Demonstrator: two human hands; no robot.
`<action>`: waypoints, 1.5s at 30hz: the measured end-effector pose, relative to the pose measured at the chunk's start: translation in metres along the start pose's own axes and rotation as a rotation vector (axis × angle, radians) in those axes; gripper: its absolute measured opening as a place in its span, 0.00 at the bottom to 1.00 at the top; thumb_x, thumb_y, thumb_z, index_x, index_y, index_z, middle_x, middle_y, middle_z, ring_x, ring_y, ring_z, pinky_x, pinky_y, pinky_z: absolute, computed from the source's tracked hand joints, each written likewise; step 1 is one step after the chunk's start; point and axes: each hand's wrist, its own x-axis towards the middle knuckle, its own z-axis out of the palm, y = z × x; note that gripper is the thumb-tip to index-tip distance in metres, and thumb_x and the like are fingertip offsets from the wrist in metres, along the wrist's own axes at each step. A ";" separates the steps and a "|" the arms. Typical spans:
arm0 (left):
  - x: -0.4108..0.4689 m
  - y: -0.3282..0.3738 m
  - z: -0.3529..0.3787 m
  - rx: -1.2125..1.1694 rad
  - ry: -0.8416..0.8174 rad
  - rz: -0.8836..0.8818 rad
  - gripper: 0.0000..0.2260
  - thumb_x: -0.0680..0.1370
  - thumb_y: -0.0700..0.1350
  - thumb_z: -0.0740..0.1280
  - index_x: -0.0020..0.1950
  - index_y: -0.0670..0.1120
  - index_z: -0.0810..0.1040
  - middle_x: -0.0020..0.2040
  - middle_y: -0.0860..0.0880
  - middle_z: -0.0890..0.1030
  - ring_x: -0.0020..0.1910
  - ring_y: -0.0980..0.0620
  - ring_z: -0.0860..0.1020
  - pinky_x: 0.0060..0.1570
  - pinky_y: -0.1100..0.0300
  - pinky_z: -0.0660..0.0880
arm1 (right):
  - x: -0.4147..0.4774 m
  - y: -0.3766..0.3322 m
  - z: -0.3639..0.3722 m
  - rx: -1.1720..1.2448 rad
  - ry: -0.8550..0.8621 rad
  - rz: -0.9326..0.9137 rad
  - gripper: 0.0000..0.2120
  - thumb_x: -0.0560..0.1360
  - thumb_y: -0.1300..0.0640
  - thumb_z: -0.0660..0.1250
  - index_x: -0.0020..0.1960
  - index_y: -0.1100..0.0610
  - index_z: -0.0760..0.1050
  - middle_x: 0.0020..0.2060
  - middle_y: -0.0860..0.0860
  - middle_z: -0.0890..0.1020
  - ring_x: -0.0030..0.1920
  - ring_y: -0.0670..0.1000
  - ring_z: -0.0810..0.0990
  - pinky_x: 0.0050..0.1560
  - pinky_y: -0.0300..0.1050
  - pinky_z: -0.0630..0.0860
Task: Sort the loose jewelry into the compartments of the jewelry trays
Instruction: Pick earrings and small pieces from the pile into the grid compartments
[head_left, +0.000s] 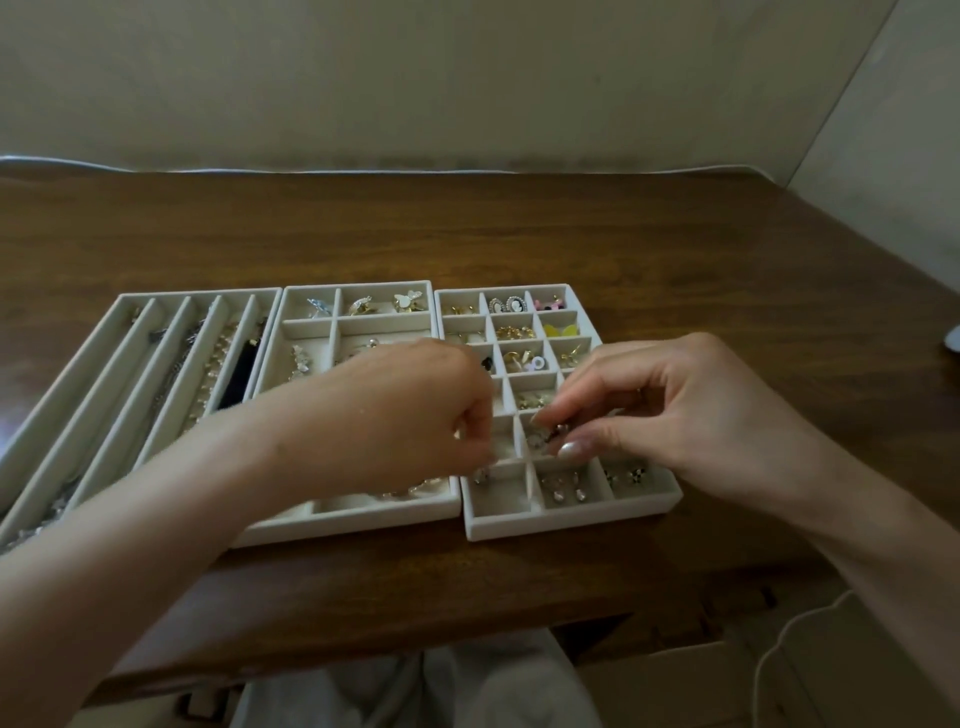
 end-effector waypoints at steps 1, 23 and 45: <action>0.000 -0.001 -0.004 -0.030 0.010 -0.019 0.05 0.73 0.54 0.66 0.39 0.56 0.73 0.39 0.57 0.73 0.38 0.61 0.72 0.35 0.68 0.66 | 0.000 -0.001 0.001 0.011 -0.003 -0.002 0.10 0.65 0.65 0.73 0.44 0.52 0.83 0.41 0.45 0.84 0.42 0.41 0.83 0.42 0.31 0.77; -0.010 -0.028 -0.014 -0.234 0.145 -0.142 0.05 0.69 0.54 0.67 0.38 0.54 0.76 0.36 0.54 0.75 0.35 0.56 0.72 0.36 0.64 0.70 | 0.015 -0.007 0.016 -0.240 -0.134 -0.217 0.08 0.68 0.62 0.74 0.45 0.53 0.82 0.38 0.40 0.80 0.42 0.38 0.80 0.42 0.29 0.75; -0.011 -0.023 -0.020 -0.209 0.162 -0.129 0.04 0.70 0.53 0.68 0.37 0.56 0.75 0.36 0.55 0.75 0.35 0.56 0.72 0.35 0.66 0.68 | 0.009 0.000 0.052 -0.729 -0.069 -0.408 0.26 0.65 0.70 0.72 0.45 0.46 0.62 0.34 0.45 0.76 0.39 0.45 0.71 0.40 0.38 0.67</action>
